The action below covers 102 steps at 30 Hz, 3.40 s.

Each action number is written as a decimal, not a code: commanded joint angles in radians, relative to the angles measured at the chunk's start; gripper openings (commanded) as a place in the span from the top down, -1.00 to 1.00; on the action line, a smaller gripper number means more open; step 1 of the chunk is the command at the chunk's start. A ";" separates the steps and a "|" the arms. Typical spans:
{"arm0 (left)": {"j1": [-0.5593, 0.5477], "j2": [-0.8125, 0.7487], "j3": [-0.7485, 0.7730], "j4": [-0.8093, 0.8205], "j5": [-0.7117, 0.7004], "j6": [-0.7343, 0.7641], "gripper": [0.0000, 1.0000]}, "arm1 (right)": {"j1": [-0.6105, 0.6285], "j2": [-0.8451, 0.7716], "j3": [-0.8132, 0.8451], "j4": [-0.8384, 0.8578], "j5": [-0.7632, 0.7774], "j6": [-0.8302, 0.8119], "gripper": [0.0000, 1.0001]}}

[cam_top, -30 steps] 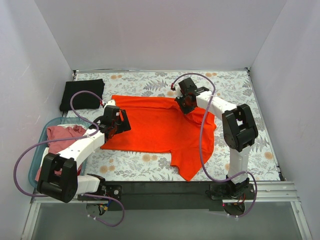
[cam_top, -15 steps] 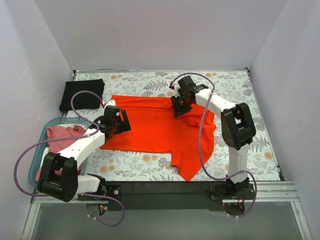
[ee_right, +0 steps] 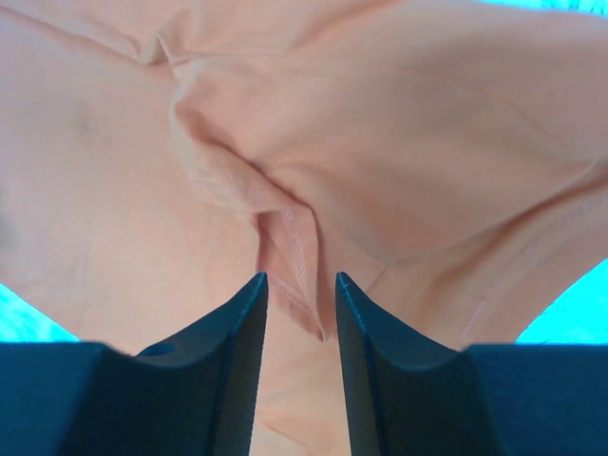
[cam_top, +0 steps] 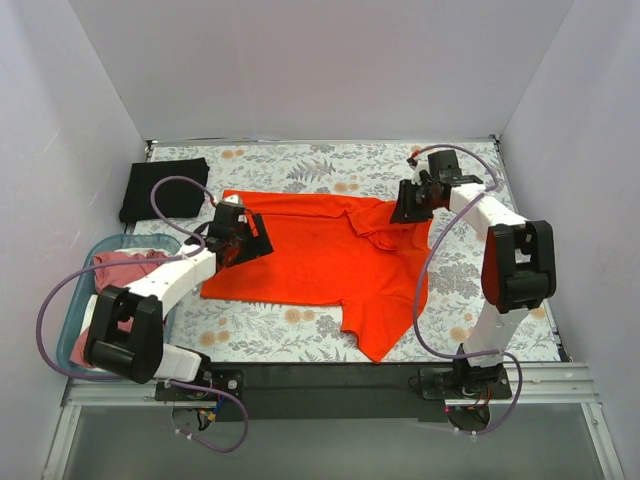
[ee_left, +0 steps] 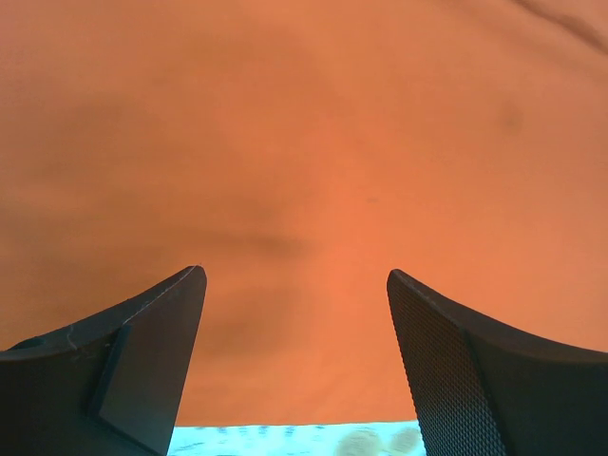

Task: Fold and stack the t-shirts
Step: Fold the tshirt

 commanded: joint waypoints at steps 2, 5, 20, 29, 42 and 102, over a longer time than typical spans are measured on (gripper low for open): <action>-0.058 0.106 0.143 0.048 0.218 -0.130 -0.53 | -0.077 -0.101 -0.149 0.164 -0.101 0.119 0.14; -0.123 0.228 0.262 0.077 0.279 -0.194 -0.51 | -0.108 -0.146 -0.247 0.259 -0.148 0.196 0.12; -0.270 0.689 0.620 0.209 0.350 -0.345 -0.07 | -0.153 -0.221 -0.499 0.543 -0.251 0.333 0.15; -0.291 0.766 0.652 0.293 0.381 -0.385 -0.04 | -0.159 -0.192 -0.525 0.593 -0.288 0.337 0.16; -0.310 0.804 0.678 0.346 0.402 -0.411 0.25 | -0.160 -0.174 -0.534 0.596 -0.294 0.314 0.17; -0.170 0.659 0.876 -0.216 0.163 -0.084 -0.20 | -0.272 -0.132 -0.406 0.603 -0.145 0.254 0.21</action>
